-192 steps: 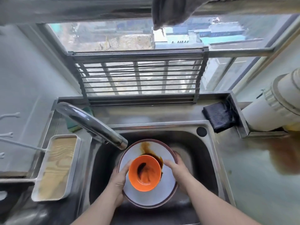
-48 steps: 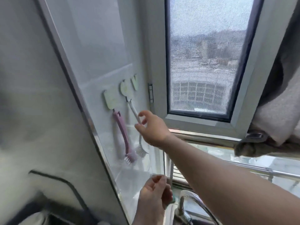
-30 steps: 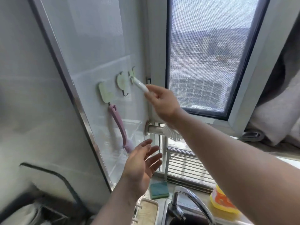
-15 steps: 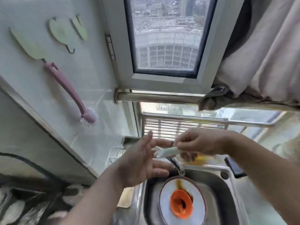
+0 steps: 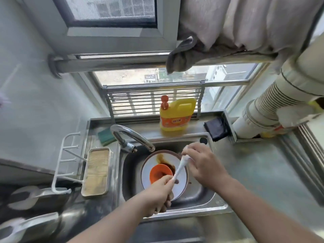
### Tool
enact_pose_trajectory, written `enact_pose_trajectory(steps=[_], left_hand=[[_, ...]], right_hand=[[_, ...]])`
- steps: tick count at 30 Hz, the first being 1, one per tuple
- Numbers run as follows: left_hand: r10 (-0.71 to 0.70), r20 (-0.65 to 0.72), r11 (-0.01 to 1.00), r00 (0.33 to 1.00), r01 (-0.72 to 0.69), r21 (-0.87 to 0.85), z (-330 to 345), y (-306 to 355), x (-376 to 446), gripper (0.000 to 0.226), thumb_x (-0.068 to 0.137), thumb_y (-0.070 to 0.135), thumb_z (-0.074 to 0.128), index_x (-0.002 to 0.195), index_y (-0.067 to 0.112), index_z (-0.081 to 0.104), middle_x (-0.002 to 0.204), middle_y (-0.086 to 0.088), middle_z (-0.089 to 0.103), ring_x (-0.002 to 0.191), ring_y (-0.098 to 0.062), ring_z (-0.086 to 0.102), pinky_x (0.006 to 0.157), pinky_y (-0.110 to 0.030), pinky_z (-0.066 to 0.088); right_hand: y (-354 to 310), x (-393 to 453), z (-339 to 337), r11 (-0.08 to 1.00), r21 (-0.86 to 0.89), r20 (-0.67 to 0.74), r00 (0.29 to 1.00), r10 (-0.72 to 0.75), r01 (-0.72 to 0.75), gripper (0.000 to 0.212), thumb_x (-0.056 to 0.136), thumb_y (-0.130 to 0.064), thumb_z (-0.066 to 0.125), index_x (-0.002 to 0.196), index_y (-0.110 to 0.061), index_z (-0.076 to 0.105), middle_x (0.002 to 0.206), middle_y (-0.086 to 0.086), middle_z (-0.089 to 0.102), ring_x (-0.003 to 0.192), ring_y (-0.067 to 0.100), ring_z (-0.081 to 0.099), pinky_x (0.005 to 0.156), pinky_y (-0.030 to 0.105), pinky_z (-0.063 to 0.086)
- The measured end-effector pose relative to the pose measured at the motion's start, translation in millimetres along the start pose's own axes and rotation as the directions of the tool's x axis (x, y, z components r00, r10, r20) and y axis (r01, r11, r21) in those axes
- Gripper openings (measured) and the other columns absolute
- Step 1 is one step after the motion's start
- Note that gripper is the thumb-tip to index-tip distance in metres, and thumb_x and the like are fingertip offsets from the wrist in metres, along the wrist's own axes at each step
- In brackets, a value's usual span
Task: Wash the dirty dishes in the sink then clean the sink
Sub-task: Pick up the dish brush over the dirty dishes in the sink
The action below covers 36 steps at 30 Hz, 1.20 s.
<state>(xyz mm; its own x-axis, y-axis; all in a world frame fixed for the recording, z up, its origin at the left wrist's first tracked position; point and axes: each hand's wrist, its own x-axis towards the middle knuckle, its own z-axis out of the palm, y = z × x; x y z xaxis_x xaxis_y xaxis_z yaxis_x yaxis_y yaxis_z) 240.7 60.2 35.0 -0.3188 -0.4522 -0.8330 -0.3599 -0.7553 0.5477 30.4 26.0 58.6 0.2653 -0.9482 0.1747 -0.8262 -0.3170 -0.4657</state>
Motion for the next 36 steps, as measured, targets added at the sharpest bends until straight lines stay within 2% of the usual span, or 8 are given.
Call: enact_pose_trajectory(steps=[3, 5, 8, 15, 22, 28, 31, 36], left_hand=[[-0.082, 0.03, 0.926, 0.996, 0.087, -0.368, 13.8, -10.8, 6.1, 0.026, 0.113, 0.036, 0.04, 0.13, 0.021, 0.054, 0.073, -0.006, 0.055, 0.056, -0.018, 0.05, 0.052, -0.027, 0.044], [-0.082, 0.059, 0.845, 0.995, 0.1, -0.525, 26.1, -9.7, 11.5, 0.025, 0.114, 0.029, 0.043, 0.131, 0.015, 0.055, 0.078, -0.01, 0.06, 0.061, -0.022, 0.056, 0.057, -0.032, 0.05], [-0.035, 0.097, 0.772, 0.995, 0.089, -0.629, 48.5, -1.3, 16.7, 0.023, 0.113, 0.021, 0.045, 0.123, 0.009, 0.061, 0.089, -0.015, 0.068, 0.071, -0.027, 0.068, 0.066, -0.038, 0.058], [0.084, -0.13, 0.826, 0.988, -0.142, -0.545, 56.9, 30.2, 34.2, 0.026, 0.113, 0.039, 0.041, 0.121, 0.04, 0.066, 0.067, -0.001, 0.051, 0.051, -0.01, 0.038, 0.044, -0.023, 0.031], [0.172, -0.361, 0.881, 0.917, -0.307, -0.359, 27.8, 63.4, 44.6, 0.023, 0.113, 0.041, 0.039, 0.109, 0.034, 0.061, 0.074, -0.004, 0.054, 0.054, -0.011, 0.043, 0.048, -0.026, 0.04], [0.05, -0.518, 0.861, 0.854, -0.299, -0.41, 32.1, 73.6, 51.8, 0.027, 0.108, 0.059, 0.035, 0.106, 0.046, 0.06, 0.077, 0.004, 0.053, 0.05, -0.013, 0.037, 0.048, -0.026, 0.037], [0.08, -0.614, 0.886, 0.786, -0.338, -0.317, 33.0, 77.5, 57.3, 0.028, 0.108, 0.061, 0.031, 0.102, 0.052, 0.057, 0.093, 0.006, 0.064, 0.078, -0.016, 0.059, 0.074, -0.037, 0.053], [0.159, -0.648, 0.909, 0.745, -0.367, -0.198, 28.3, 84.9, 68.4, 0.035, 0.109, 0.058, 0.03, 0.13, 0.043, 0.054, 0.108, 0.006, 0.064, 0.108, -0.02, 0.06, 0.094, -0.041, 0.051]], right_hand=[[16.0, -30.6, 17.2, 0.9, 0.182, -0.058, 0.909, 0.412, -0.396, 0.023, 0.092, -0.016, 0.069, 0.114, -0.024, 0.07, 0.102, -0.008, 0.061, 0.096, 0.015, 0.059, 0.086, 0.029, 0.048], [13.0, -36.8, 30.4, 0.625, 0.349, 0.294, 0.715, 0.635, -0.698, 0.022, 0.1, -0.033, 0.065, 0.122, -0.032, 0.062, 0.105, -0.013, 0.064, 0.096, 0.01, 0.063, 0.082, 0.03, 0.052], [4.3, -34.2, 49.2, 0.194, 0.5, 0.661, 0.517, 0.543, -0.844, 0.019, 0.107, -0.039, 0.054, 0.117, -0.026, 0.064, 0.101, -0.004, 0.072, 0.077, 0.008, 0.068, 0.068, 0.028, 0.055], [5.2, 16.1, 36.6, 0.525, 0.497, 0.554, 0.719, 0.421, -0.691, 0.017, 0.1, -0.03, 0.062, 0.111, -0.032, 0.074, 0.099, -0.013, 0.079, 0.094, 0.006, 0.074, 0.086, 0.034, 0.061], [16.9, 145.7, -49.1, 0.924, 0.233, 0.002, 0.951, 0.31, -0.302, 0.023, 0.102, -0.041, 0.053, 0.106, -0.029, 0.073, 0.095, -0.011, 0.071, 0.087, 0.014, 0.065, 0.074, 0.031, 0.049], [-3.3, 240.8, -51.9, 0.989, -0.012, 0.343, 0.928, 0.144, -0.149, 0.047, 0.104, -0.064, 0.042, 0.137, -0.037, 0.063, 0.13, 0.002, 0.067, 0.123, 0.027, 0.059, 0.098, 0.042, 0.048], [-4.9, 258.7, -35.9, 0.968, -0.015, 0.525, 0.822, 0.219, -0.249, 0.066, 0.103, -0.073, 0.025, 0.133, -0.03, 0.066, 0.112, -0.002, 0.075, 0.113, 0.025, 0.063, 0.095, 0.042, 0.048], [10.6, 264.9, -12.1, 0.939, 0.099, 0.55, 0.805, 0.224, -0.329, 0.048, 0.112, -0.037, 0.035, 0.115, -0.009, 0.074, 0.11, 0.012, 0.077, 0.106, 0.033, 0.071, 0.103, 0.051, 0.053]])
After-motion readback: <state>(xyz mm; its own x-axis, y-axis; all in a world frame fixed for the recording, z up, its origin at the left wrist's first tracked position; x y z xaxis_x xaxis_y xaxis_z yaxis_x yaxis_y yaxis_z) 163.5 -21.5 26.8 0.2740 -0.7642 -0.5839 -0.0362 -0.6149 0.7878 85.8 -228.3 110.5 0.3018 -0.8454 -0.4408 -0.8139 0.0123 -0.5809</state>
